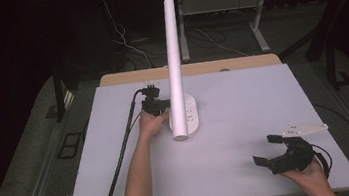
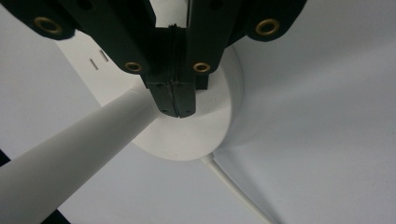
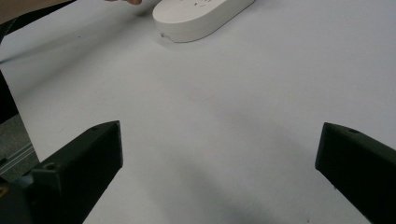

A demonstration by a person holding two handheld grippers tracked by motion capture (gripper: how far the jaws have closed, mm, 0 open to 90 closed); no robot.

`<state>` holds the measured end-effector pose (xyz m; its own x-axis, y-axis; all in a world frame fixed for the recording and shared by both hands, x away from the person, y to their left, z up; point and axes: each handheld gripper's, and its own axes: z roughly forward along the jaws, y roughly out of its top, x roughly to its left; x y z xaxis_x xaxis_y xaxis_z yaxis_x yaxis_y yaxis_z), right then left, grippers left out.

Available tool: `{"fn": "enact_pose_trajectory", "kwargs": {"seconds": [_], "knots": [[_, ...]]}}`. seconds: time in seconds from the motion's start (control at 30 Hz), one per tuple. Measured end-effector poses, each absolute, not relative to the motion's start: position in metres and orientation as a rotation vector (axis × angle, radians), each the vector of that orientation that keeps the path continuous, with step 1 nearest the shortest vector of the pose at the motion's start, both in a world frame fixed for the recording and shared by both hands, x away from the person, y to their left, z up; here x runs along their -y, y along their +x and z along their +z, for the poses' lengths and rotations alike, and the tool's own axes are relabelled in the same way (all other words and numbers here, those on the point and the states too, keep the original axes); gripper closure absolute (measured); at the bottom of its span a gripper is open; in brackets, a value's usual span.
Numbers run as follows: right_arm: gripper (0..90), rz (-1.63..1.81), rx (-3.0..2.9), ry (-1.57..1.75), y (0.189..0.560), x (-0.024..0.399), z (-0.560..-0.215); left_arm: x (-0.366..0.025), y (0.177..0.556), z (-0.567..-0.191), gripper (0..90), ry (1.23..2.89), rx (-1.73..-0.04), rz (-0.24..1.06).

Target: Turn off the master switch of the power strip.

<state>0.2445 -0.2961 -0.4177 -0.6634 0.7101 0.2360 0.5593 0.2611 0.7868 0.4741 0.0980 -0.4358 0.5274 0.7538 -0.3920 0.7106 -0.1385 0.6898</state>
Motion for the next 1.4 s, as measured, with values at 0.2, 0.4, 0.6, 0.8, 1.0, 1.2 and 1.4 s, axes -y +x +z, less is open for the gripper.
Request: {"fn": "enact_pose_trajectory", "kwargs": {"seconds": [0.2, 0.4, 0.6, 0.8, 1.0, 1.2, 1.4], "knots": [[0.0, 1.368, -2.349, 1.218, 0.245, 0.298, -0.417, -0.097, 0.474, -0.434, 90.0, 1.896, -1.176, 0.074], [0.0, 1.368, -2.348, 1.217, 0.245, 0.298, -0.418, -0.095, 0.472, -0.432, 90.0, 1.900, -1.154, 0.115], [0.0, 1.371, -2.344, 1.219, 0.245, 0.299, -0.417, -0.099, 0.471, -0.430, 90.0, 1.897, -1.166, 0.137], [0.0, 1.373, -2.340, 1.230, 0.245, 0.300, -0.418, -0.106, 0.469, -0.423, 90.0, 1.853, -1.143, 0.142], [0.0, 1.375, -2.341, 1.228, 0.245, 0.299, -0.417, -0.116, 0.462, -0.409, 88.6, 1.831, -1.137, 0.175], [0.0, 1.374, -2.345, 1.218, 0.245, 0.299, -0.418, -0.127, 0.454, -0.402, 75.9, 1.816, -1.133, 0.180], [0.0, 1.375, -2.344, 1.222, 0.245, 0.299, -0.418, -0.139, 0.445, -0.392, 40.7, 1.816, -1.117, 0.177]]}}
